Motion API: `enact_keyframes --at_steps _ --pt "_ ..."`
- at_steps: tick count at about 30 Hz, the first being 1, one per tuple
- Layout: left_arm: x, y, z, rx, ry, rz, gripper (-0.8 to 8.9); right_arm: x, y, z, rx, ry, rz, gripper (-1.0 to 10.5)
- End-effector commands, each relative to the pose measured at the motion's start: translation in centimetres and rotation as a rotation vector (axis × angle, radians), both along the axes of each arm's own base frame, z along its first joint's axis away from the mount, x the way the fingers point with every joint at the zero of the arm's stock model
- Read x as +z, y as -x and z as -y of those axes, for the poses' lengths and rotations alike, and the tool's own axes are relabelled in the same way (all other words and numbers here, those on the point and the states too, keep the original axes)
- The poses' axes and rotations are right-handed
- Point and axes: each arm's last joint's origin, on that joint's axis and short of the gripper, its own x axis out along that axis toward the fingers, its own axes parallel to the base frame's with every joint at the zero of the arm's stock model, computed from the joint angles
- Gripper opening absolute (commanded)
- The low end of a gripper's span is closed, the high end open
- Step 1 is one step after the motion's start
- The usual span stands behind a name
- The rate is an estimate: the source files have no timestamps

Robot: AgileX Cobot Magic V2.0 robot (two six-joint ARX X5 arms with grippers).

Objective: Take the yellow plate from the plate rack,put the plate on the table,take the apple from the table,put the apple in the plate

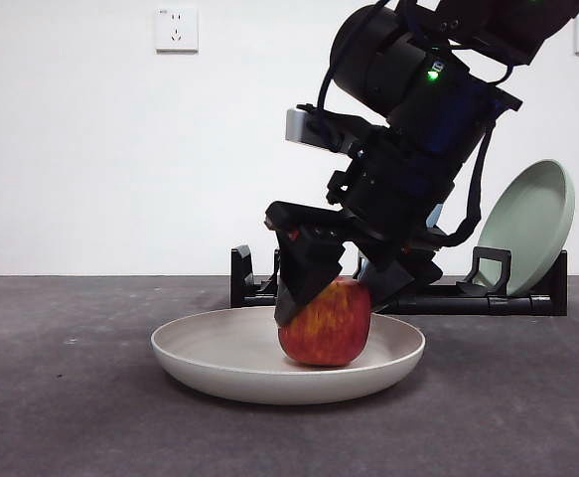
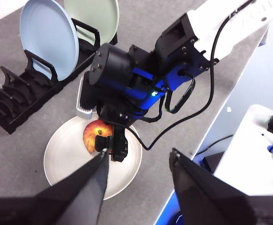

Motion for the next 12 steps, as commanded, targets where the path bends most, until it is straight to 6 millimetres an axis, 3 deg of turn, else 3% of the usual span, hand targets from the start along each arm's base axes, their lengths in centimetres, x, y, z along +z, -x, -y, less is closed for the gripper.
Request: enact_keyframes --at_steps 1,7,12 --pt "-0.1 0.1 0.0 0.000 -0.003 -0.009 2.20 -0.3 -0.1 -0.2 -0.019 -0.017 -0.017 6.7" --pt "-0.4 0.1 -0.2 0.000 -0.031 -0.022 2.20 2.3 0.3 0.2 -0.023 -0.062 0.037 6.7" --pt "-0.6 0.2 -0.3 0.000 -0.053 -0.032 2.20 5.8 2.1 1.7 -0.023 -0.075 0.053 6.6"
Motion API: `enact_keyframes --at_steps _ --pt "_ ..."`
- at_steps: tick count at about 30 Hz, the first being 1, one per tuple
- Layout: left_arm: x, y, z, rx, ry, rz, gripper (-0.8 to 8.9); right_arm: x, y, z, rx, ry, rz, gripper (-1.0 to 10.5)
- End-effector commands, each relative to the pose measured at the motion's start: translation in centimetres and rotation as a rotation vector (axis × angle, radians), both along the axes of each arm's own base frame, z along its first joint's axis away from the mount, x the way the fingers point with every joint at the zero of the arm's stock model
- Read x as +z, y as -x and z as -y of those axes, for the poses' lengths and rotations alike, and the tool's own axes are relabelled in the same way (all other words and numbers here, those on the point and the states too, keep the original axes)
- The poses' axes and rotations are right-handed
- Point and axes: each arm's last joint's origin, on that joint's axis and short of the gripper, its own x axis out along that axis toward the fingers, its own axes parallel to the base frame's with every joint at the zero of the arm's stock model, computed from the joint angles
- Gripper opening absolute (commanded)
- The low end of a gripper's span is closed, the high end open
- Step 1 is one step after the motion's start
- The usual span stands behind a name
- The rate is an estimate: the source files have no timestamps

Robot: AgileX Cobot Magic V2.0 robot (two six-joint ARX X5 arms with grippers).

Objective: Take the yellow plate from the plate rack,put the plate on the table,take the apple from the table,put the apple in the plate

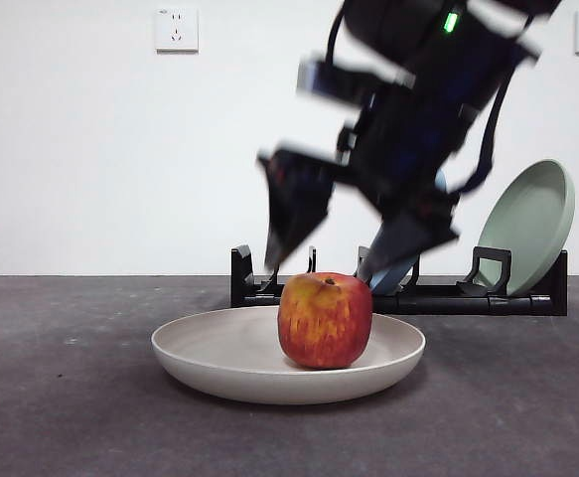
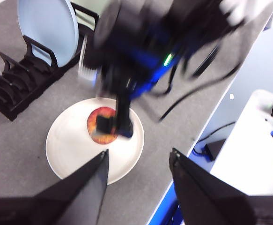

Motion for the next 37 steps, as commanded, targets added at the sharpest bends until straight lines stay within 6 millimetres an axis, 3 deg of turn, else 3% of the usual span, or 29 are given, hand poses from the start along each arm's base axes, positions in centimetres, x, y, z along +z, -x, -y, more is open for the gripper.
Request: enact_keyframes --at_steps 1,11,17,23,27,29,31,37 --pt "-0.2 0.1 0.0 0.000 -0.004 -0.009 2.20 2.4 1.4 1.1 -0.004 -0.009 0.006 6.6" --pt "-0.4 0.2 -0.2 -0.004 -0.032 -0.025 2.20 8.5 9.9 7.9 0.038 0.026 -0.115 6.6" --pt "-0.7 0.5 -0.3 -0.065 -0.051 -0.091 2.20 10.2 14.1 11.0 0.102 -0.036 -0.159 6.6" --pt "-0.9 0.7 -0.4 -0.102 -0.062 -0.131 2.16 10.8 16.2 12.8 0.083 -0.061 -0.153 6.4" --pt "-1.1 0.7 -0.5 -0.102 -0.079 -0.141 1.86 10.8 16.8 13.3 0.083 -0.059 -0.156 4.1" --pt "-1.2 0.8 -0.6 -0.101 -0.090 -0.147 0.10 10.8 16.8 13.3 0.083 -0.055 -0.161 1.9" --pt "-1.2 0.8 -0.6 -0.101 -0.098 -0.150 -0.08 10.8 16.9 13.3 0.083 -0.054 -0.162 -0.2" --pt "-1.3 0.8 -0.7 -0.098 -0.103 -0.151 -0.06 10.8 16.8 13.3 0.080 -0.054 -0.157 -0.1"
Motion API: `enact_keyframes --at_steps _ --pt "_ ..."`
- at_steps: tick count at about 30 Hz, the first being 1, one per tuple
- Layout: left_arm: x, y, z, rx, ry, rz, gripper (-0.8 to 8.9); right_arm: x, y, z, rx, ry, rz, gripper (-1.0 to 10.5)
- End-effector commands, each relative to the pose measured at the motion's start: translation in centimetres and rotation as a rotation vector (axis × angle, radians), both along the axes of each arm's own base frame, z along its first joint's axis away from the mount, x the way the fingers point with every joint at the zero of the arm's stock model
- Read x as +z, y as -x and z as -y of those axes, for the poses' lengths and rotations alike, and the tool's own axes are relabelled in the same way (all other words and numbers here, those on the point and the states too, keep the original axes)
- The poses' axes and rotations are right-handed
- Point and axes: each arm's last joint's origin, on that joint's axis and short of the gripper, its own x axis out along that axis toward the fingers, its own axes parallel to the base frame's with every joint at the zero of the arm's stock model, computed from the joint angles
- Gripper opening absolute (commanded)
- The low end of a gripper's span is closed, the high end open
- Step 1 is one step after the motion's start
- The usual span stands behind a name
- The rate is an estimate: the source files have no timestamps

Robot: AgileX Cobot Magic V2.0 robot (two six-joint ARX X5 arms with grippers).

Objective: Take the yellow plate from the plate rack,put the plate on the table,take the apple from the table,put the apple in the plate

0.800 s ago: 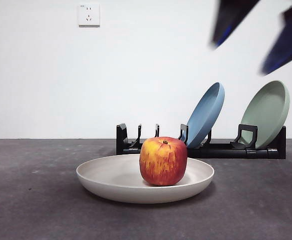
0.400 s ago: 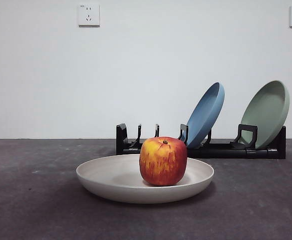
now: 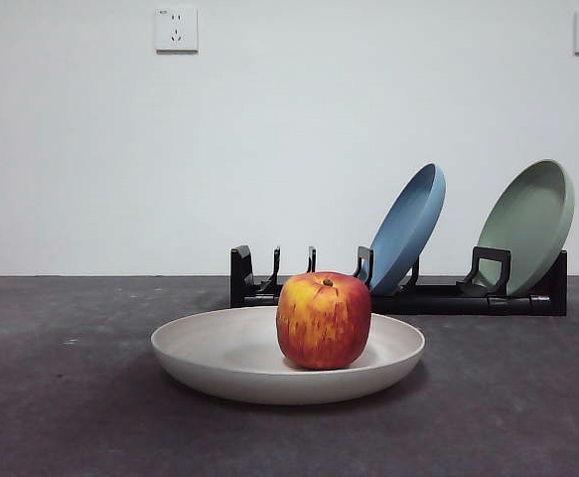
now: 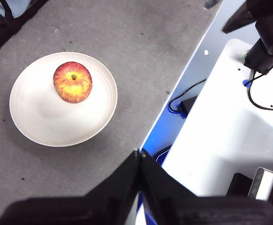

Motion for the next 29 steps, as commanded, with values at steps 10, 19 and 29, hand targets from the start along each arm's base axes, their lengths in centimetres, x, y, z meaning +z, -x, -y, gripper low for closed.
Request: enact_keyframes --at_steps 10,19,29 --pt "-0.1 0.0 0.0 0.005 0.002 -0.001 -0.03 0.1 0.0 0.0 -0.005 -0.005 0.003 0.0" --pt "-0.1 0.0 0.0 0.005 0.003 0.001 -0.03 0.1 0.0 0.0 -0.005 -0.005 0.003 0.0" --pt "1.7 -1.9 -1.0 0.150 0.112 0.229 -0.03 0.1 0.0 0.0 -0.005 -0.005 0.003 0.0"
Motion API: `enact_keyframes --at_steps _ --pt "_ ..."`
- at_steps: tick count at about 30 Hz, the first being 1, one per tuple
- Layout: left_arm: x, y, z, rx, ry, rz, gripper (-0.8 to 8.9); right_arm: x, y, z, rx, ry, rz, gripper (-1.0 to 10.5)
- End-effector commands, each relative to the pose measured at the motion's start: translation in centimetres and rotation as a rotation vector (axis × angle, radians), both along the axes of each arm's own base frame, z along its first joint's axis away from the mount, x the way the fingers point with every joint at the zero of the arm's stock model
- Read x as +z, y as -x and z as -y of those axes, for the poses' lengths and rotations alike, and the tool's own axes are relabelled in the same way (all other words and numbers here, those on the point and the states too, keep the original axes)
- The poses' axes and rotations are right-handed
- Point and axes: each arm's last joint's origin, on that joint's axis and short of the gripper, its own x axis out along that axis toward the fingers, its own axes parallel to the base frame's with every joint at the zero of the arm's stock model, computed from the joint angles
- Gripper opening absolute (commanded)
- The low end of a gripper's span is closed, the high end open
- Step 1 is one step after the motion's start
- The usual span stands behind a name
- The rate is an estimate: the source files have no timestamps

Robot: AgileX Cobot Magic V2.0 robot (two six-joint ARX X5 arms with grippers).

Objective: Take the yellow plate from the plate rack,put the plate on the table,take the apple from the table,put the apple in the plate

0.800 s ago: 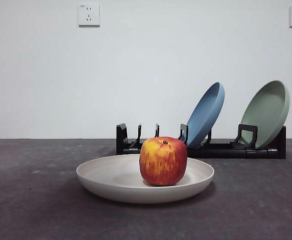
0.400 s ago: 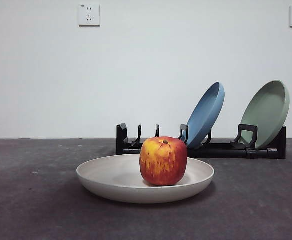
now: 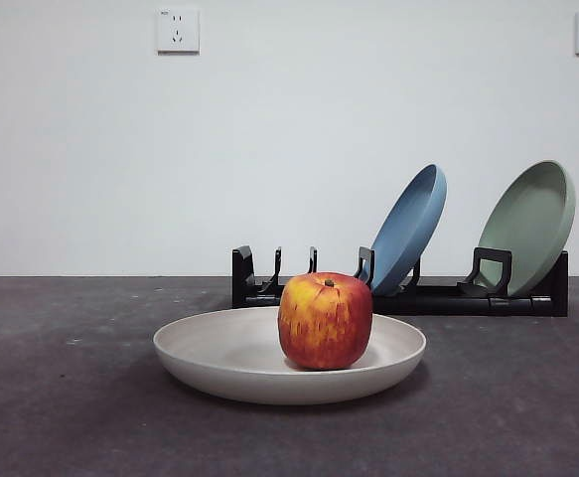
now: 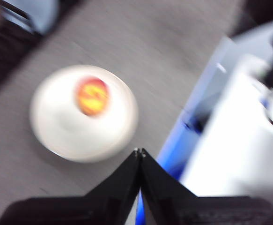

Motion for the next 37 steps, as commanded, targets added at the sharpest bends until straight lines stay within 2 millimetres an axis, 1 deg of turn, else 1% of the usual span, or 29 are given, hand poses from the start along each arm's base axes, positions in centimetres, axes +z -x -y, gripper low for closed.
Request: enact_keyframes --at_steps 1,4,5,7,10,13,16,18,23,26,31,37 --pt "1.6 -1.2 -1.2 0.052 0.093 0.176 -0.03 0.1 0.0 0.0 -0.004 -0.005 0.002 0.0" --pt "3.5 -2.2 -2.8 0.102 0.244 0.327 -0.03 0.1 0.0 0.0 -0.004 -0.005 0.002 0.0" --pt "4.0 -2.6 -3.7 0.125 0.303 0.384 -0.03 0.1 0.0 0.0 -0.004 -0.005 0.003 0.0" --pt "4.5 -2.8 -5.3 0.175 0.381 0.468 -0.03 0.0 0.0 0.0 -0.004 -0.005 0.002 0.0" --pt "4.2 -2.7 -7.5 0.269 0.433 0.581 -0.03 0.1 0.0 0.0 -0.004 -0.005 0.003 0.0" --pt "2.5 -2.2 -9.4 0.389 0.443 0.681 -0.03 0.1 0.0 0.0 -0.004 -0.005 0.003 0.0" --pt "-0.3 -1.5 -10.7 0.484 0.432 0.744 -0.03 0.1 0.0 0.0 -0.005 -0.005 0.002 0.0" --pt "-2.9 -1.2 -11.3 0.537 0.411 0.755 -0.03 0.1 0.0 0.0 -0.004 -0.005 0.003 0.0" --pt "-9.5 -1.0 -12.1 0.624 0.355 0.726 -0.03 0.1 0.0 0.0 -0.004 -0.005 0.003 0.0" --pt "-12.9 -1.0 -12.4 0.661 0.332 0.692 -0.03 0.1 0.0 0.0 -0.004 -0.005 0.003 0.0" --pt "-17.5 -1.1 -12.7 0.700 0.319 0.638 -0.03 0.1 0.0 0.0 -0.004 -0.005 0.003 0.0" --pt "-21.5 -1.4 -12.8 0.719 0.296 0.594 -0.03 0.1 0.0 0.0 -0.004 -0.005 0.003 0.0"
